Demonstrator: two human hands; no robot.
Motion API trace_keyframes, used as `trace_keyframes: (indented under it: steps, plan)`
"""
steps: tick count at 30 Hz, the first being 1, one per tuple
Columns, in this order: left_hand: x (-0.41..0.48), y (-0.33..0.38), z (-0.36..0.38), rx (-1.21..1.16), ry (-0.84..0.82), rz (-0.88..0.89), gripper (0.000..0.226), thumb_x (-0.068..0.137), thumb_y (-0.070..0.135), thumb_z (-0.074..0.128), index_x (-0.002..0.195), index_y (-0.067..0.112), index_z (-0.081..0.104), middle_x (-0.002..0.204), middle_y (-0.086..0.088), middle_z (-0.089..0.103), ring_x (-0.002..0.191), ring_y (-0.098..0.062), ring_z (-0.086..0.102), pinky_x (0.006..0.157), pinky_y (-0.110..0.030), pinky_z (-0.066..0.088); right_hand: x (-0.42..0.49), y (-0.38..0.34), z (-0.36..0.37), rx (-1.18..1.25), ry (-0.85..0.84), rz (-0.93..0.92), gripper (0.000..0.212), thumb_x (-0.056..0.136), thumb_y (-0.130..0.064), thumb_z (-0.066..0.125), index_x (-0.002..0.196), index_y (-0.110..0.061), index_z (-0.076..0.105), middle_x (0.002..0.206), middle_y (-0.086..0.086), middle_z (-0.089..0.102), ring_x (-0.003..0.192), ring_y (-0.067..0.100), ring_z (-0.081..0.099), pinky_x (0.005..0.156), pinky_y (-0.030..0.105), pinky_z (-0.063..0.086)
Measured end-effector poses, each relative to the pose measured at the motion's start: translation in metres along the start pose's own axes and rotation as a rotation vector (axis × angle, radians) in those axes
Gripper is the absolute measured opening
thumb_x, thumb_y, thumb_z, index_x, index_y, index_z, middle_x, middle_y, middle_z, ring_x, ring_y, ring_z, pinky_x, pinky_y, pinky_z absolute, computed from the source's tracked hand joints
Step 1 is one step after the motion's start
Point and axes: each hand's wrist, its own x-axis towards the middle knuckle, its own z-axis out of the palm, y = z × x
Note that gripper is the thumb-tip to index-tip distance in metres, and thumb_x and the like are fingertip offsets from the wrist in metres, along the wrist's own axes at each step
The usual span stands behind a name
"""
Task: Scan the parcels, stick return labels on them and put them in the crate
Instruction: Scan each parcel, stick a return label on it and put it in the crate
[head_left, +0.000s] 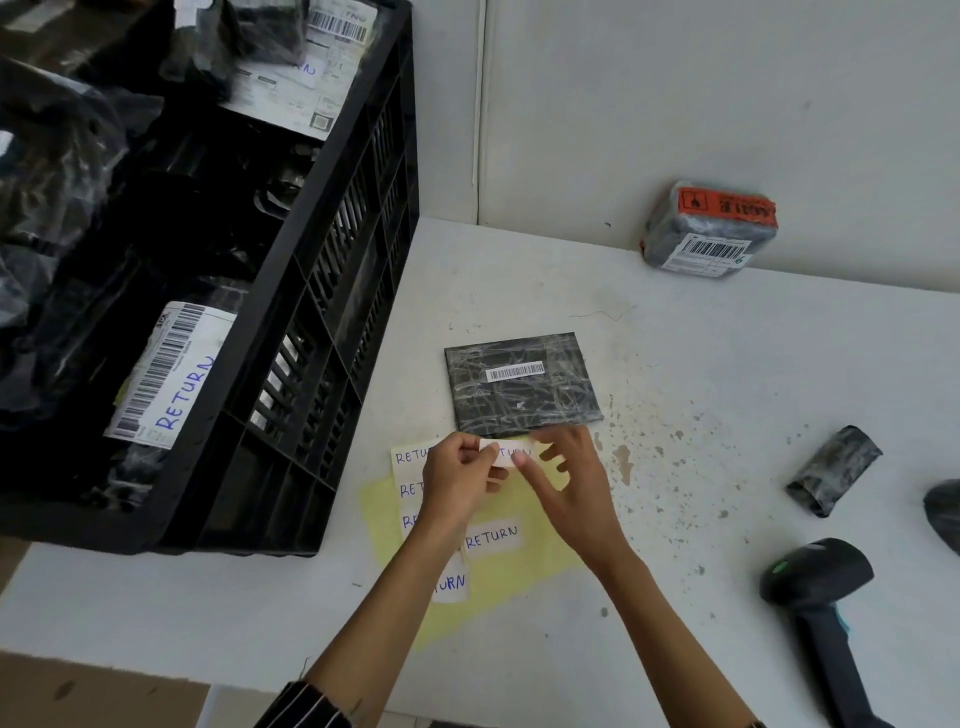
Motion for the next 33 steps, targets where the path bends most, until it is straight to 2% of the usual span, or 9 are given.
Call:
trace_keyframes:
  steps: [4,8,11,14,18,21,25,29,33]
  plan:
    - [0.009,0.008,0.008,0.004,-0.042,0.055,0.015,0.092,0.011,0.057,0.099,-0.003,0.058,0.09,-0.016,0.067,0.068,-0.016,0.066,0.06,-0.025,0.054,0.023,0.0,-0.003,0.15,0.111,0.205,0.009,0.091,-0.018,0.06,0.094,-0.012,0.055,0.087,-0.003,0.06,0.075,0.012,0.055,0.06,0.009,0.041]
    - [0.028,0.017,0.021,0.07,0.049,0.101,0.011,0.092,0.014,0.058,0.088,0.004,0.06,0.086,-0.012,0.065,0.069,-0.02,0.062,0.07,-0.038,0.056,0.054,0.001,-0.001,0.053,0.11,0.13,0.009,0.095,-0.011,0.051,0.087,-0.006,0.05,0.082,0.008,0.054,0.068,0.016,0.049,0.061,0.015,0.039]
    - [0.041,0.024,0.028,-0.016,0.085,0.068,0.009,0.093,0.013,0.057,0.093,0.004,0.059,0.09,-0.013,0.066,0.067,-0.016,0.064,0.062,-0.029,0.057,0.073,0.002,0.002,-0.023,0.124,0.139,0.028,0.089,-0.043,0.058,0.092,-0.017,0.046,0.088,-0.001,0.053,0.077,0.018,0.054,0.068,0.036,0.047]
    - [0.053,0.025,0.032,-0.056,0.137,0.055,0.015,0.092,0.018,0.059,0.097,0.003,0.06,0.092,-0.012,0.067,0.074,-0.021,0.067,0.066,-0.031,0.057,0.082,0.002,0.004,-0.086,0.121,0.152,0.056,0.071,-0.069,0.059,0.091,-0.018,0.049,0.084,-0.005,0.053,0.074,0.015,0.054,0.065,0.029,0.046]
    - [0.06,0.022,0.039,-0.047,0.165,0.05,0.013,0.091,0.016,0.061,0.095,0.003,0.062,0.089,-0.014,0.069,0.071,-0.023,0.068,0.062,-0.03,0.057,0.084,0.008,0.013,-0.166,0.089,0.089,0.022,0.088,-0.03,0.063,0.078,-0.014,0.052,0.08,-0.001,0.051,0.069,0.019,0.051,0.076,0.043,0.046]
    - [0.061,0.022,0.041,-0.018,0.192,0.056,0.01,0.091,0.014,0.06,0.09,0.005,0.061,0.085,-0.013,0.069,0.066,-0.021,0.065,0.059,-0.029,0.056,0.086,0.015,0.018,-0.252,0.061,0.048,0.017,0.094,-0.021,0.055,0.083,-0.007,0.056,0.085,0.001,0.049,0.073,0.021,0.049,0.081,0.035,0.035]
    - [0.061,0.018,0.04,0.322,0.328,0.231,0.011,0.088,0.018,0.064,0.079,0.013,0.059,0.09,-0.005,0.061,0.074,-0.018,0.059,0.065,-0.027,0.045,0.089,0.023,0.023,-0.363,0.092,-0.035,0.017,0.092,-0.016,0.054,0.081,-0.004,0.055,0.086,0.008,0.049,0.072,0.025,0.047,0.068,0.031,0.025]
    - [0.059,0.013,0.042,0.586,0.376,0.301,0.011,0.09,0.022,0.061,0.089,0.012,0.059,0.102,-0.003,0.052,0.077,-0.019,0.055,0.061,-0.028,0.038,0.086,0.027,0.029,-0.451,0.143,-0.138,0.024,0.09,-0.026,0.045,0.078,-0.006,0.05,0.082,0.009,0.048,0.067,0.025,0.045,0.064,0.032,0.026]
    - [0.064,-0.003,0.051,0.864,0.511,0.492,0.023,0.078,0.021,0.073,0.091,0.008,0.06,0.095,-0.01,0.055,0.079,-0.028,0.058,0.058,-0.033,0.045,0.085,0.032,0.031,-0.35,0.159,-0.094,0.035,0.091,-0.037,0.045,0.107,-0.006,0.05,0.093,0.007,0.05,0.075,0.019,0.046,0.069,0.026,0.024]
